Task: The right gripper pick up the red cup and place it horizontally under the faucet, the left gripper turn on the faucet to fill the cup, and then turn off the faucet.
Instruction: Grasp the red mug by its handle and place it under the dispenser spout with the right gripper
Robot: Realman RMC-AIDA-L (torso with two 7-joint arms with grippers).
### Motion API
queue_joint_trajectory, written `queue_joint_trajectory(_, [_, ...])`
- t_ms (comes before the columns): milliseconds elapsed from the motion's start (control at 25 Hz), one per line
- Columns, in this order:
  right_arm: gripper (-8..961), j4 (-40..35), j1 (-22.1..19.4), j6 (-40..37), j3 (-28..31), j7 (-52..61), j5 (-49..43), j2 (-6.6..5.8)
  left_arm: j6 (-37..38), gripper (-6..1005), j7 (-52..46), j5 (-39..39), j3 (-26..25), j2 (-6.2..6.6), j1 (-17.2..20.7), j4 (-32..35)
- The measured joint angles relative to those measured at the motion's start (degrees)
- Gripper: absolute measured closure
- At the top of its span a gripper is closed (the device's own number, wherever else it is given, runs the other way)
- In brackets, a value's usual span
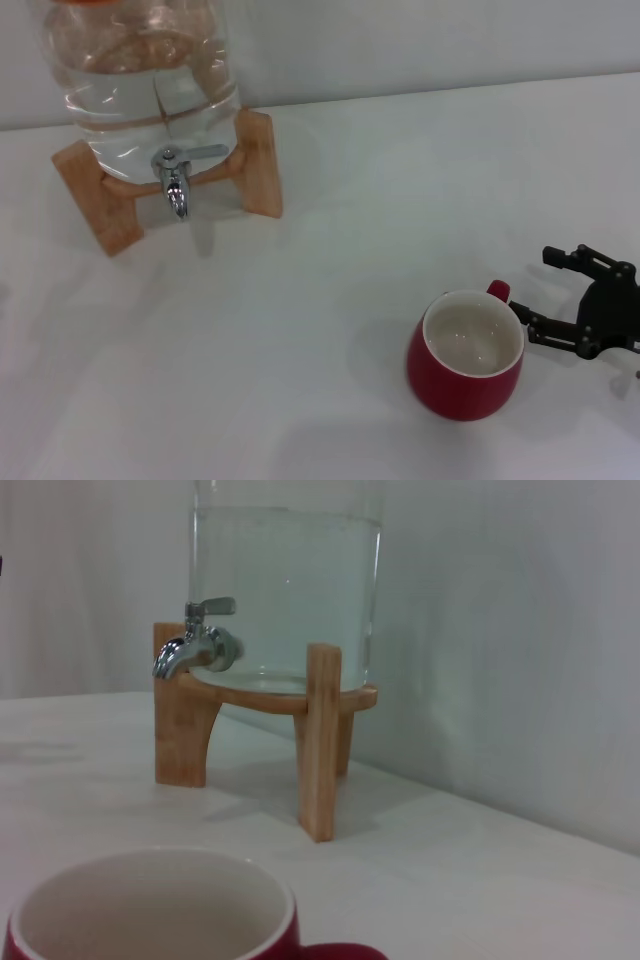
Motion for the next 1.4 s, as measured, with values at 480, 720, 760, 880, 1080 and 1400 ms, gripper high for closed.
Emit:
queue_joint_trajectory(480, [132,-1.7,1.2,-1.1,0.0,-0.1,-0.4,-0.01,-0.1,197,0.0,-0.1,0.0,0.00,-0.1,0.0])
queue_joint_trajectory(720, [135,-1.8,1.7,-1.1,0.0,-0.2,-0.2,0.04,-0.2,197,0.0,-0.1,0.0,-0.06,-0.1,0.0])
queue_joint_trajectory(760, [135,-1.8,1.7,-1.2,0.0,-0.2,-0.2,0.07,-0.2,197,0.0,-0.1,0.0,-0.06,-0.1,0.0])
queue_joint_trajectory(880, [137,-1.9,1.9,-1.6,0.0,-0.2,-0.2,0.18,-0.3,197,0.0,-0.1,0.0,-0.09,-0.1,0.0])
queue_joint_trajectory(1080, [139,-2.0,2.1,-2.2,-0.3,-0.2,-0.1,0.25,-0.3,197,0.0,-0.1,0.0,-0.16,-0.1,0.0])
queue_joint_trajectory(1400, [143,-2.7,3.2,-3.3,-0.9,-0.3,0.1,0.36,-0.4,197,0.0,-0.1,0.0,-0.26,0.1,0.0])
